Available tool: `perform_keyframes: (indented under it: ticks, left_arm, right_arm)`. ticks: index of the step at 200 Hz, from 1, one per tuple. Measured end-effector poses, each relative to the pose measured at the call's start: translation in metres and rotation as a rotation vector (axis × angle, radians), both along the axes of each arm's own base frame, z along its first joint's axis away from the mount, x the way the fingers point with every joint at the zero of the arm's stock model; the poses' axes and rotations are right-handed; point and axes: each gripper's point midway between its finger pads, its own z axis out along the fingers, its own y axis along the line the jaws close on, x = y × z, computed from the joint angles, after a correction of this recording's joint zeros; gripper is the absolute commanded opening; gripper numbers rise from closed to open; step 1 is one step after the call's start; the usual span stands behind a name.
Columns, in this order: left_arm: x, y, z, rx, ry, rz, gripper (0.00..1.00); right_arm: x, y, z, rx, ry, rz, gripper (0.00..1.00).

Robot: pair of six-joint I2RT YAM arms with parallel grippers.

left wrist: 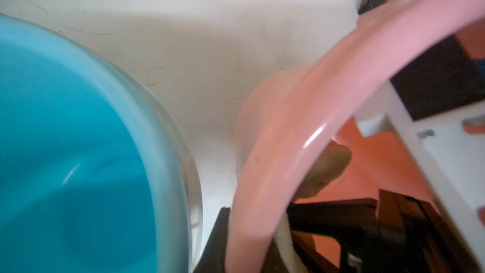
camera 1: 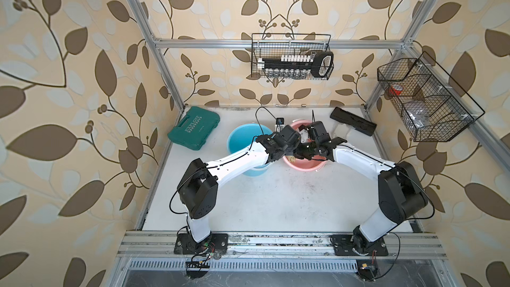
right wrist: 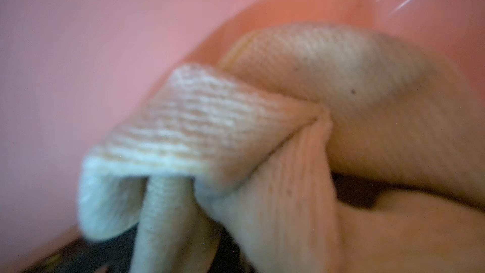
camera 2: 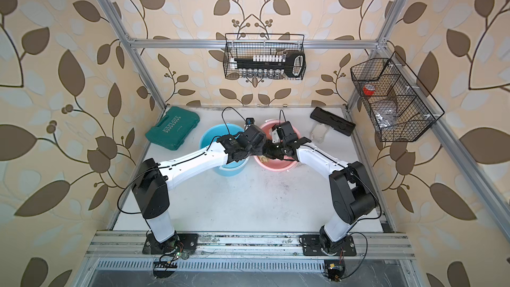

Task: Wipe the inside of the bucket with a cloth
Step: Wipe the dirt from the inside of the bucket.

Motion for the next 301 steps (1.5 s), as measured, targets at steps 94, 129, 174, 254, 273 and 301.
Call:
perform_keyframes:
  ticks: [94,129,174,254,273,301]
  left_arm:
    - [-0.005,-0.007,-0.007,0.02,0.041,-0.044,0.0]
    - [-0.008,-0.016,-0.007,0.008,0.05,-0.065,0.0]
    - [-0.007,-0.02,-0.007,-0.001,0.054,-0.071,0.0]
    - [-0.007,-0.02,-0.007,-0.004,0.056,-0.068,0.0]
    - [-0.007,-0.02,-0.007,-0.005,0.057,-0.068,0.0]
    - [-0.007,-0.02,-0.007,-0.006,0.056,-0.068,0.0]
  right_arm:
    - [-0.041,-0.024,-0.008,-0.26,0.001,0.172,0.0]
    - [-0.054,-0.044,-0.011,-0.388,0.041,0.191,0.0]
    - [-0.065,-0.073,-0.002,-0.572,0.074,0.179,0.0]
    - [-0.057,-0.121,0.026,-0.836,0.044,0.087,0.0]
    - [-0.049,-0.129,0.042,-0.882,0.004,0.055,0.0]
    - [-0.043,-0.135,0.048,-0.94,-0.006,0.046,0.0]
